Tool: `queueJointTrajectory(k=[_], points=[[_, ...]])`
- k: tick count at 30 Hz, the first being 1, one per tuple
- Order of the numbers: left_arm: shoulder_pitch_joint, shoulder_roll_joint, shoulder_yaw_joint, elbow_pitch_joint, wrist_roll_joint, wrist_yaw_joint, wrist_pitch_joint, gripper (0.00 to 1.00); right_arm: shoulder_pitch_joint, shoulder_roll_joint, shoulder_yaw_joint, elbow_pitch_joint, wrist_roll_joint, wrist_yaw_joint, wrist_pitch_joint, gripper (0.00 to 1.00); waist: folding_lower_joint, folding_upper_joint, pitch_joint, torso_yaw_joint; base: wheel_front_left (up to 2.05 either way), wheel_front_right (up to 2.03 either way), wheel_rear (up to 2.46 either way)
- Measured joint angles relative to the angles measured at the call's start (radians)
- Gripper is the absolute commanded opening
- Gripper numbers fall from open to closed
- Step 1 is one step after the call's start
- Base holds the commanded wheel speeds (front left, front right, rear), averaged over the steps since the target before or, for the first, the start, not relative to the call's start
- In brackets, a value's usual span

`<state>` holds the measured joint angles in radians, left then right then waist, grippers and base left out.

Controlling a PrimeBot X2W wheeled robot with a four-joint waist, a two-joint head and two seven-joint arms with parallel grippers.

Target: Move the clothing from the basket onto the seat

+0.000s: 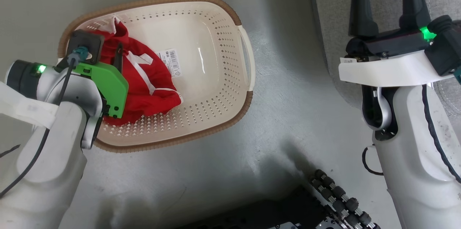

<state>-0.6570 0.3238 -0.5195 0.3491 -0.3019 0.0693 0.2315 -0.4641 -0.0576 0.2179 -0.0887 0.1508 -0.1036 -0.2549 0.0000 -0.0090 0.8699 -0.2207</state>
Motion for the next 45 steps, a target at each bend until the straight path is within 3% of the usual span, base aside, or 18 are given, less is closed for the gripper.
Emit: queueJointTrajectory(k=[23, 45], points=[[-0.091, -0.015, -0.041, 0.115, 0.025, -0.038, 0.013, 1.0, 0.022, 0.0, -0.017, -0.001, -0.001, 0.033, 0.0, 1.0, 0.0, 0.0, 0.036, 0.028, 0.0, 0.0, 0.0], [-0.164, -0.036, -0.064, 0.195, 0.063, -0.051, -0.017, 1.0, 0.028, 0.001, -0.024, -0.002, -0.001, 0.042, 0.0, 1.0, 0.0, 0.0, 0.061, 0.024, 0.0, 0.0, 0.0]])
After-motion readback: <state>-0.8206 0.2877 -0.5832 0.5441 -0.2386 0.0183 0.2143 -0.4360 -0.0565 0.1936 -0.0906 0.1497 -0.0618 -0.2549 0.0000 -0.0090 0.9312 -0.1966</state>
